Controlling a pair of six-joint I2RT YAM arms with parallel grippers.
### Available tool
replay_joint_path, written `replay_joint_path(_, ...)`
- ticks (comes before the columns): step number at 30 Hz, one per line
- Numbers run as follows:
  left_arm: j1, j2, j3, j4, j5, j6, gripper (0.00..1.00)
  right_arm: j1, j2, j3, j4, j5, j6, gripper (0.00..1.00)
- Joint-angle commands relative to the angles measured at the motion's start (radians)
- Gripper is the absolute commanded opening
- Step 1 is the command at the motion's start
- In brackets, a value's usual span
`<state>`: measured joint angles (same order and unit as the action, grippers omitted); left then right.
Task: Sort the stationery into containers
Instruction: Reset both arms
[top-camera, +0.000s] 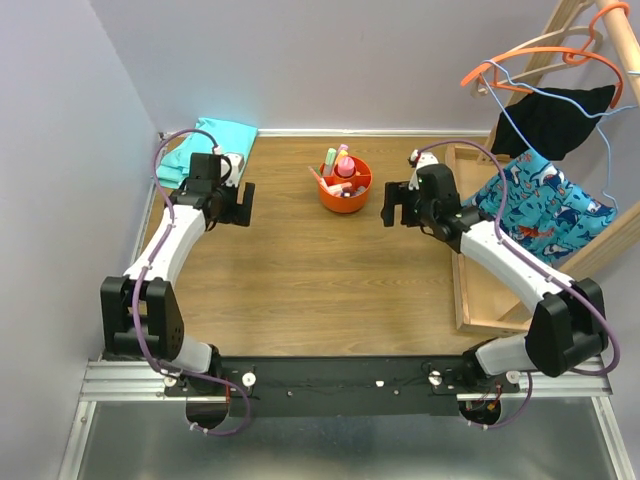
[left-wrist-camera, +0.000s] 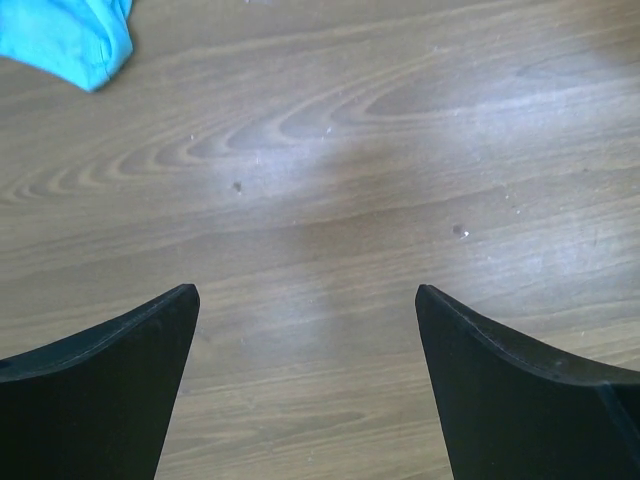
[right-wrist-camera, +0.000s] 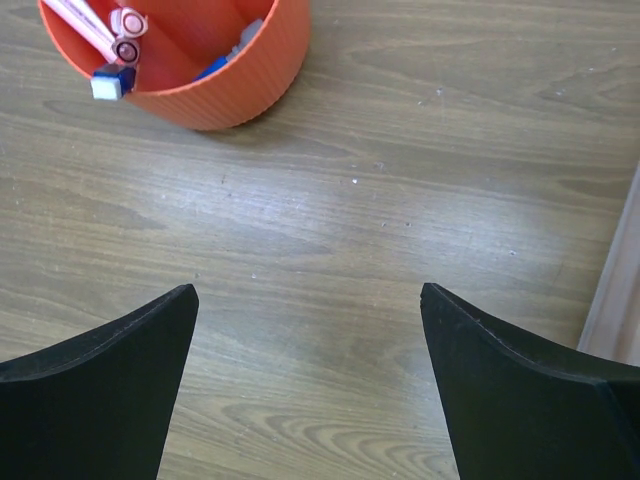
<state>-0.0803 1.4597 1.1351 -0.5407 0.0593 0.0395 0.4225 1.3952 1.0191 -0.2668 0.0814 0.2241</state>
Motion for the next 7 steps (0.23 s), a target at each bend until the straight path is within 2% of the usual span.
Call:
replay_joint_path(1,-0.030,0.024,0.071,0.015,-0.034,-0.003,0.99,-0.001,-0.018,0.091,-0.083,0.070,0.008,1.00)
replay_joint_path(7,-0.033,0.060,0.132,-0.011,-0.007,0.008,0.99,-0.001,-0.015,0.108,-0.071,0.048,-0.017,1.00)
